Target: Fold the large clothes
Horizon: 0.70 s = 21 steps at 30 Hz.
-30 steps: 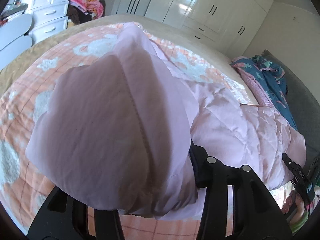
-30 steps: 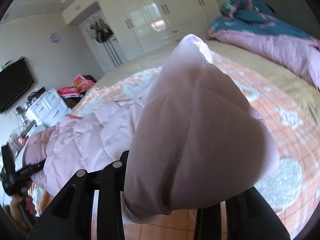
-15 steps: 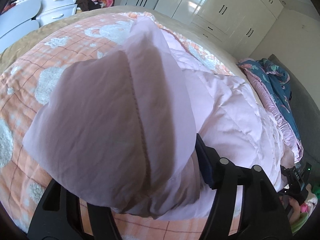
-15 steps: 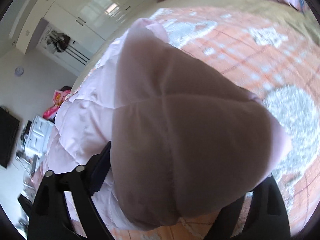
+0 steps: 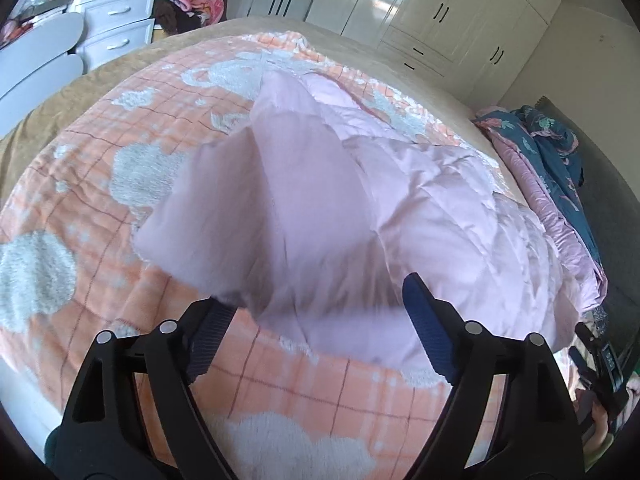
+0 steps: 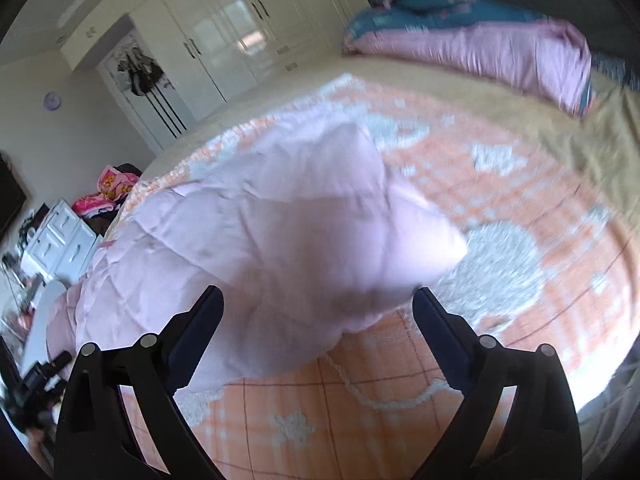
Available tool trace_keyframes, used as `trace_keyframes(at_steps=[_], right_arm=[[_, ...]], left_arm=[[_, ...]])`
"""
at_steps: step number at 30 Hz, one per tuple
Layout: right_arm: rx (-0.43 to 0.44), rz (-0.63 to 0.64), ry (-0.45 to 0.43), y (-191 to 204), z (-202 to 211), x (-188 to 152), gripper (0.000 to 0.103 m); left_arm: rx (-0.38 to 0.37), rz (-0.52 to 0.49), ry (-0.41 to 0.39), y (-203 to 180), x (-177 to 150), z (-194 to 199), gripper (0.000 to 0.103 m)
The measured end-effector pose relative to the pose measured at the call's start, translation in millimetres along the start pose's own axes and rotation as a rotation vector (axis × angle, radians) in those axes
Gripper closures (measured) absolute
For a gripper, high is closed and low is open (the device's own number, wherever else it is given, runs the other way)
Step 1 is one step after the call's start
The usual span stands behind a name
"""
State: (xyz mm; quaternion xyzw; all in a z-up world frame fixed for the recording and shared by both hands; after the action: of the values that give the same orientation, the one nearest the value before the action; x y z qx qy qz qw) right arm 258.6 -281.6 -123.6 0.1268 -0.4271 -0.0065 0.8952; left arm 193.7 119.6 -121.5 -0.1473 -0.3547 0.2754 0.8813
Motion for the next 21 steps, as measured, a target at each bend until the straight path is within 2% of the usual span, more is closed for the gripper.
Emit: trace_keyframes(at_steps=[3,4,8,10,21], right_arm=[[0.001,0.072,-0.043,13.4,21.9,10.2,0.005],[0.010,0.088,-0.051,16.1,27.9,10.2,0.004],[0.032,0.145,-0.080,31.6,52.6,14.2,0.004],[0.035,0.163,-0.091,34.3,63.3,14.9,0.004],[0.081,0.257,-0.167,61.1,118.4,17.1,0.004]], left_arm=[[-0.010,-0.007,-0.009,-3.9,-0.7,12.6,0.021],[-0.010,-0.014,-0.019,-5.4,-0.3,18.2,0.016],[-0.014,-0.062,-0.081,-15.3,6.8,44.3,0.015],[-0.023,-0.078,-0.095,-22.3,8.4,56.2,0.009],[-0.038,-0.138,-0.152,-50.7,-0.1,100.9,0.009]])
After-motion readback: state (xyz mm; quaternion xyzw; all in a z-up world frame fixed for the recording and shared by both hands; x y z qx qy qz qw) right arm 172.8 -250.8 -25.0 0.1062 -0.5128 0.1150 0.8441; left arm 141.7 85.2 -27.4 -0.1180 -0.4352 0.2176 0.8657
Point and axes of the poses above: each gripper's, at about its wrist camera, not at the fingertips, and z roughly against the way its jaws point, y to its left, x to its top, the point moved 10 cm from there along -z, roughly the way its jaws point, and after that the axes turned 9 degrees about z, right-handed, at the moved point
